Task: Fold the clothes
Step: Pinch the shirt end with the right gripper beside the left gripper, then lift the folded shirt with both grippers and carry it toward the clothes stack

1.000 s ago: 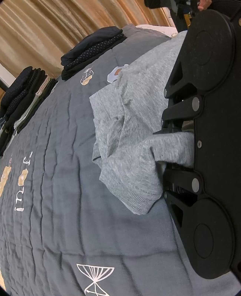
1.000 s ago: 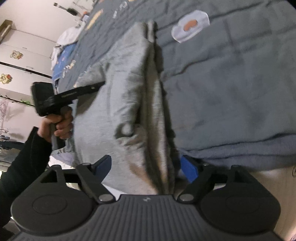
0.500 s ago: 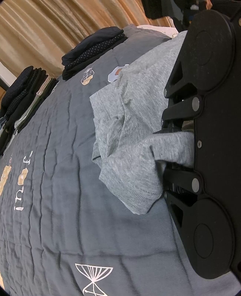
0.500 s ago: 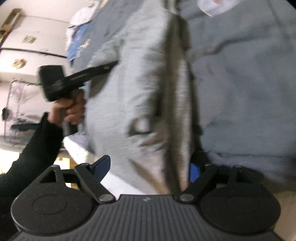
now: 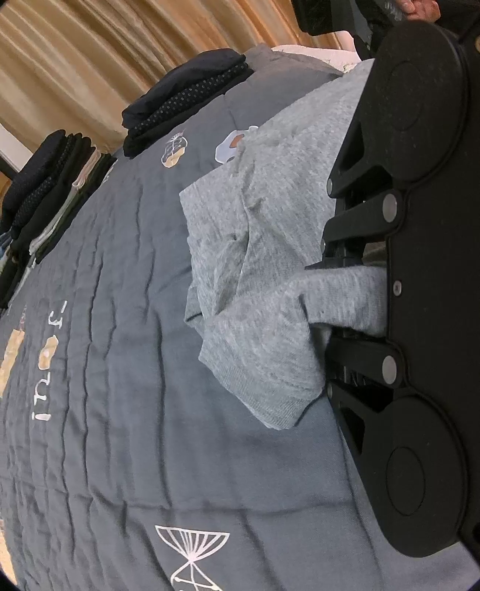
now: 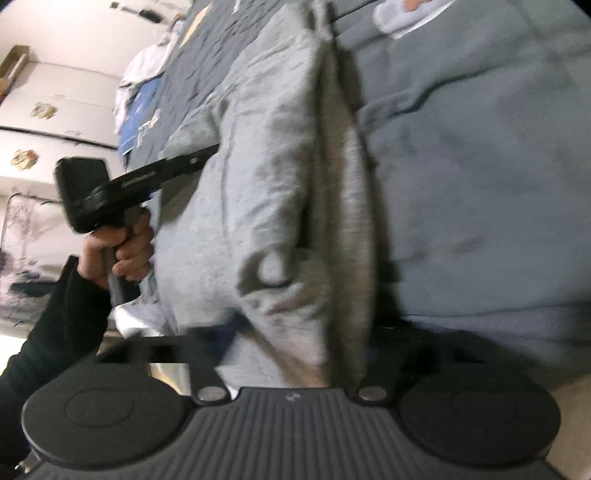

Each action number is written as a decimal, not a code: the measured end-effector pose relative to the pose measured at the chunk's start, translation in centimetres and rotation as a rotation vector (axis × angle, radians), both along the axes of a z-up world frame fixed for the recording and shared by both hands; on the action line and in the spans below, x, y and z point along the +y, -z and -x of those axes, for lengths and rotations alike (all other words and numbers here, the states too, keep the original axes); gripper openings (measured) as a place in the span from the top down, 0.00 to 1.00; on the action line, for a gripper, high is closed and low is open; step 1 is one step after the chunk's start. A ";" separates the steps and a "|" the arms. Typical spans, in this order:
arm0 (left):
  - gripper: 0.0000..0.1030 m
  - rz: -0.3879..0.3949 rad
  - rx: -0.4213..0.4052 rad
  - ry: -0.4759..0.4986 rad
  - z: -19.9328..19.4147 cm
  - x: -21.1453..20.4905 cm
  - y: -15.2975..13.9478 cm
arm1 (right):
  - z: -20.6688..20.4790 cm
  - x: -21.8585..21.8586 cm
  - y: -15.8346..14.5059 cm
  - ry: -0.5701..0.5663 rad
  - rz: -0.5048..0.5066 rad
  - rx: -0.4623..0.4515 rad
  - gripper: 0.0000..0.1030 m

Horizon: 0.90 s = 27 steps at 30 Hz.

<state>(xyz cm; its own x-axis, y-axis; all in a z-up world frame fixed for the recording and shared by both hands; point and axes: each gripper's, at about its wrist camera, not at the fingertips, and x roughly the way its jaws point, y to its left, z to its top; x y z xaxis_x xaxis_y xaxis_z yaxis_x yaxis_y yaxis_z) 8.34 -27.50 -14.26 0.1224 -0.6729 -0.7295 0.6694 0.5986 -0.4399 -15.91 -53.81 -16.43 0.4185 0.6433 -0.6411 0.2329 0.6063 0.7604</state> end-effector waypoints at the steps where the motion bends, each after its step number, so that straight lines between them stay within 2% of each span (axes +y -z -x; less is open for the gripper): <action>1: 0.89 -0.003 -0.012 0.001 0.2 -0.1 -0.2 | 0.1 -0.1 -0.2 0.006 -0.018 -0.012 0.82; 7: 0.90 -0.010 -0.059 -0.013 0.7 -0.1 -1.5 | 0.6 0.4 -1.9 -0.010 -0.045 -0.078 0.85; 16: 0.90 0.039 -0.139 -0.024 2.5 0.0 -5.3 | 1.9 -0.7 -3.6 0.092 -0.109 -0.160 0.86; 27: 0.90 0.130 -0.233 0.004 6.2 -2.9 -10.1 | 4.0 -2.1 -4.2 0.237 -0.146 -0.255 0.87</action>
